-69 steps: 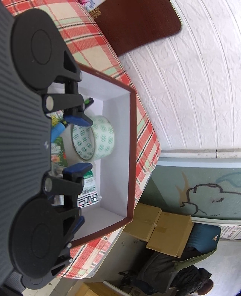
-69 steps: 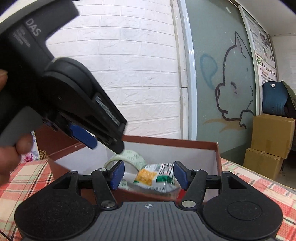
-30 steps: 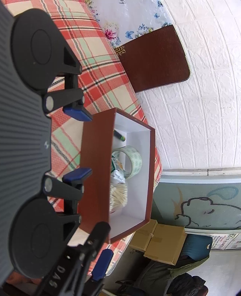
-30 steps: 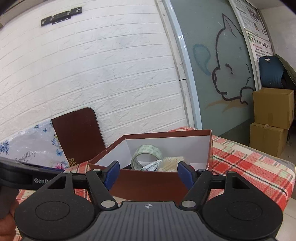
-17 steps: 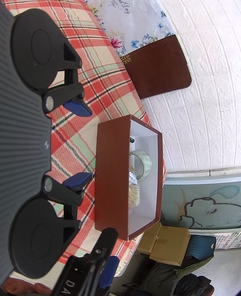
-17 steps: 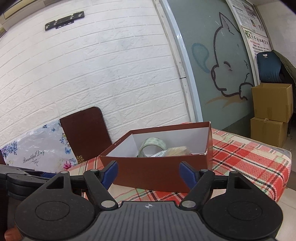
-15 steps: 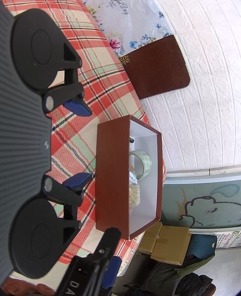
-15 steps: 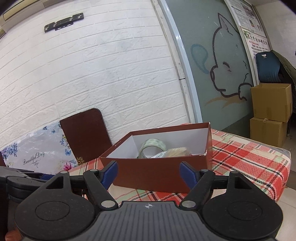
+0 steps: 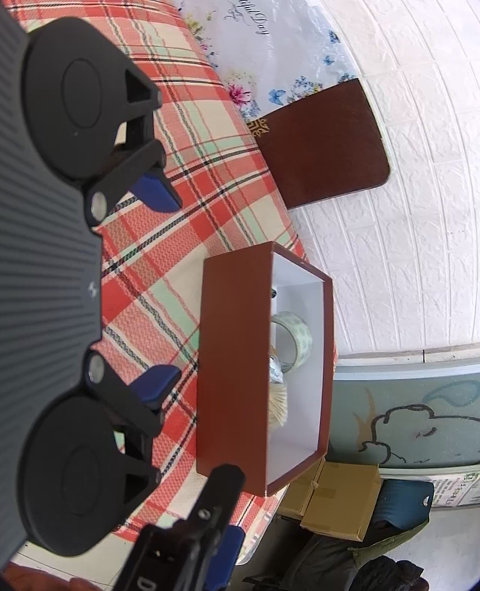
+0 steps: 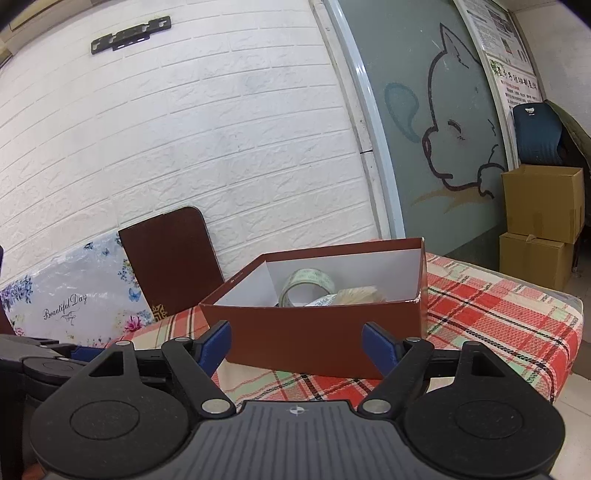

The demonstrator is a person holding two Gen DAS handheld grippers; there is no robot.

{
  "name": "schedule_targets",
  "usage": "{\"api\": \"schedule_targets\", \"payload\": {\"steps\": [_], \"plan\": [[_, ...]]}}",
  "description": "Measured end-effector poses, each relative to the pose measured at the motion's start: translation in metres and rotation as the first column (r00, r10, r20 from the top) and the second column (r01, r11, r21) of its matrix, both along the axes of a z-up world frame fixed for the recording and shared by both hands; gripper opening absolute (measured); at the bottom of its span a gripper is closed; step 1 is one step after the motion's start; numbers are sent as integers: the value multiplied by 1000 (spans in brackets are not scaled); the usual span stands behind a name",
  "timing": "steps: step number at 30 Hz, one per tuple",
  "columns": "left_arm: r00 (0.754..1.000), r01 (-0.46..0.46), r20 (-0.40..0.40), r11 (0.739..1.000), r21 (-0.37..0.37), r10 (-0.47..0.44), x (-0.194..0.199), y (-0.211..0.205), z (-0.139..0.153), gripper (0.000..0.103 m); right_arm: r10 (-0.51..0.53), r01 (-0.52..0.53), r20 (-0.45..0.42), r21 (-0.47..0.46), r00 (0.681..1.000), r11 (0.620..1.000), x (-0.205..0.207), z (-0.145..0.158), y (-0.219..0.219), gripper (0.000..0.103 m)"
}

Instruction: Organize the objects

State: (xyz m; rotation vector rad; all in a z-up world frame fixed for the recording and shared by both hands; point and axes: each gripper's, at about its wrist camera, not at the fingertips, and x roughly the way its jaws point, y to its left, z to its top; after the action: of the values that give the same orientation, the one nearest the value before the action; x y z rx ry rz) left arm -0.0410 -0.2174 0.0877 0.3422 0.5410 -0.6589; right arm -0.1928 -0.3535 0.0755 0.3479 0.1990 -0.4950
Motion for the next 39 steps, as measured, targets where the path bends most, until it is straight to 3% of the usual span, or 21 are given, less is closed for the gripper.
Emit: {"api": "schedule_targets", "payload": {"steps": [7, 21, 26, 39], "plan": [[1000, -9, -2, 1000, 6, 9, -2, 2, -5, 103, -3, 3, 10, 5, 1000, 1000, -4, 0, 1, 80], [999, -51, 6, 998, 32, 51, -3, 2, -5, 103, -20, 19, 20, 21, 1000, 1000, -3, 3, 9, 91], [996, -77, 36, 995, 55, 76, -5, 2, -6, 103, -24, 24, 16, 31, 1000, 999, -2, 1, 11, 91], [996, -88, 12, 995, 47, 87, -5, 5, -4, 103, -34, 33, 11, 25, 999, 999, 2, 2, 14, 95]]}}
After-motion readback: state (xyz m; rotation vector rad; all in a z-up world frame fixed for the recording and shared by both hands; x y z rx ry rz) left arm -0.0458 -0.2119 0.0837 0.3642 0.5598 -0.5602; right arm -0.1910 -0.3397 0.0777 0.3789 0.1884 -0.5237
